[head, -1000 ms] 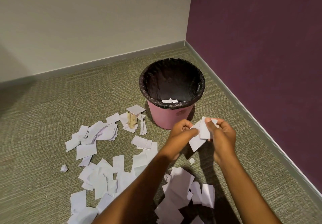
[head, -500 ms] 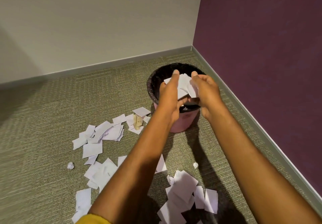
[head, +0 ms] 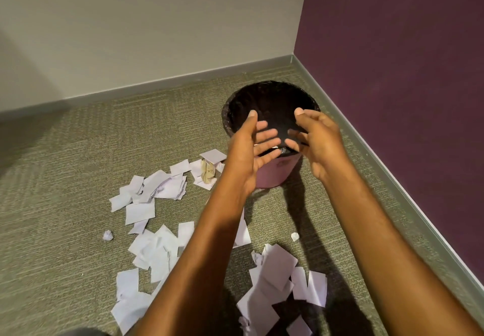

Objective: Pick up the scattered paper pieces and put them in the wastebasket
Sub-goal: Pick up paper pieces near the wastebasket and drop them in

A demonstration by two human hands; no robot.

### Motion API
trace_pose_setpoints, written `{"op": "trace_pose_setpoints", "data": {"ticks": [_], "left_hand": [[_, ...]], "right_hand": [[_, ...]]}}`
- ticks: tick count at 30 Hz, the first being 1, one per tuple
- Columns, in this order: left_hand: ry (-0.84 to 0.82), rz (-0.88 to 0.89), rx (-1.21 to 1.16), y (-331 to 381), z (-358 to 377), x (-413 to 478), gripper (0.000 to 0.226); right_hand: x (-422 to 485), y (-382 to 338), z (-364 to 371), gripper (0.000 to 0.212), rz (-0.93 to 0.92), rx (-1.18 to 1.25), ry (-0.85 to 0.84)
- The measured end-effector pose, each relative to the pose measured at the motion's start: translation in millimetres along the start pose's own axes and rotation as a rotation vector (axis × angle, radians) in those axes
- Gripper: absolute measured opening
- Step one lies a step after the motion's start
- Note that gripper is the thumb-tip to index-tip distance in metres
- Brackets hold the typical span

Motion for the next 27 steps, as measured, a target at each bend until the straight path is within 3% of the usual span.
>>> {"op": "trace_pose_setpoints", "data": {"ticks": [2, 5, 8, 10, 14, 16, 19, 21, 24, 27], "left_hand": [[-0.110, -0.049, 0.102, -19.9, -9.1, -4.6, 0.046], [-0.273, -0.177, 0.310, -57.5, -22.7, -10.5, 0.036], [-0.296, -0.237, 0.531, -104.5, -34.4, -8.0, 0.022], [-0.251, -0.182, 0.719, -139.9, -46.6, -2.3, 0.015], [-0.236, 0.089, 1.144, -210.5, -78.8, 3.9, 0.054], [-0.233, 0.154, 1.231, -241.4, -92.1, 4.7, 0.059], [-0.322, 0.171, 1.446, -258.0, -93.8, -5.3, 0.084], [-0.335, 0.164, 1.633, -261.1, -93.1, -14.4, 0.093], [-0.342, 0.228, 1.711, -262.1, -92.0, -21.7, 0.089], [-0.313, 0.259, 1.673, -262.7, -93.2, -20.2, 0.078]], "right_hand": [[-9.6, 7.3, -16.1, 0.018, -0.023, 0.016, 0.005], [-22.5, 30.1, -43.6, 0.017, -0.022, 0.011, 0.030], [-30.8, 70.1, -68.3, 0.012, 0.064, -0.034, 0.088], [-33.6, 101.6, -81.1, 0.009, 0.147, -0.082, 0.134], [-44.9, 166.5, -111.8, 0.007, 0.260, -0.279, 0.183], [-57.6, 196.8, -130.9, 0.004, 0.226, -0.461, 0.218], [-73.7, 238.5, -159.6, 0.017, 0.216, -0.714, 0.222], [-80.2, 263.1, -176.3, 0.032, 0.187, -0.949, 0.112], [-91.3, 286.0, -192.2, 0.070, 0.077, -1.208, -0.102], [-114.7, 281.4, -188.7, 0.089, -0.054, -1.345, -0.104]]}}
Point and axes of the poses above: each hand's wrist, its own x-axis towards the middle knuckle, its own z-axis out of the palm, y = z × x, the point moved 1 cm from there along x, towards the middle knuckle, and after that the axes turned 7 degrees about y, right-handed, at the moved point
